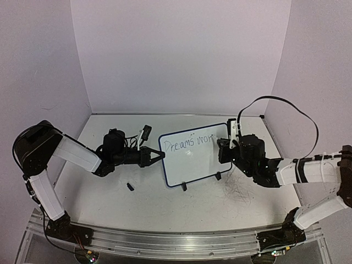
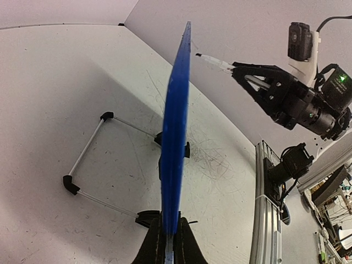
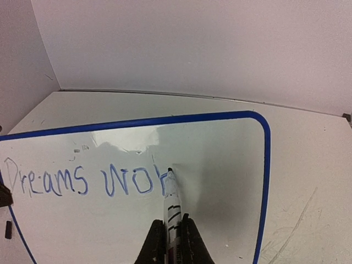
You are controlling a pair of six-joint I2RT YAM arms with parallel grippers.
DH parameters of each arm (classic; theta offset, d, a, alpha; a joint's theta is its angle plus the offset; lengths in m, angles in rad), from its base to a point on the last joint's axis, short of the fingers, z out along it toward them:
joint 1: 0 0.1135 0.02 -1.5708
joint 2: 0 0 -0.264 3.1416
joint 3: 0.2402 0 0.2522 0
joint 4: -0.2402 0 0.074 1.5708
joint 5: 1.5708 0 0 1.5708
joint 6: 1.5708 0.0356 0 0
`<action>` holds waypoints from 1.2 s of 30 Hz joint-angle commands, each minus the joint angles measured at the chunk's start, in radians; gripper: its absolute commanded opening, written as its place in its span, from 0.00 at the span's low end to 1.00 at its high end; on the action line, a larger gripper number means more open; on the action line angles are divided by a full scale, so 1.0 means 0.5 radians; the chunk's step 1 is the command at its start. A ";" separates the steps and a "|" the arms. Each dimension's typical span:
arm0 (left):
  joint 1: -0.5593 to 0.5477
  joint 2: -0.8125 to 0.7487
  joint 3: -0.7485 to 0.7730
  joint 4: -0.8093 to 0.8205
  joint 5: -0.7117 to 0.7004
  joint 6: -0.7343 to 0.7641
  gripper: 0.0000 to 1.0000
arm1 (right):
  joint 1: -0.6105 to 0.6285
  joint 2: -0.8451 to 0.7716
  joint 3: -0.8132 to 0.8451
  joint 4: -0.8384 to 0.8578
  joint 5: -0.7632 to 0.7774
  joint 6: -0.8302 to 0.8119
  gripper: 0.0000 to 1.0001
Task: Write a sentence on the whiteboard
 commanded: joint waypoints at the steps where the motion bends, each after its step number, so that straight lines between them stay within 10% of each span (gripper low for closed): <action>1: -0.025 -0.062 0.042 -0.061 0.004 0.053 0.00 | -0.006 -0.270 -0.090 0.014 -0.023 -0.053 0.00; 36: -0.024 -0.095 0.039 -0.113 -0.010 0.069 0.00 | -0.067 -0.070 0.029 0.031 -0.028 -0.075 0.00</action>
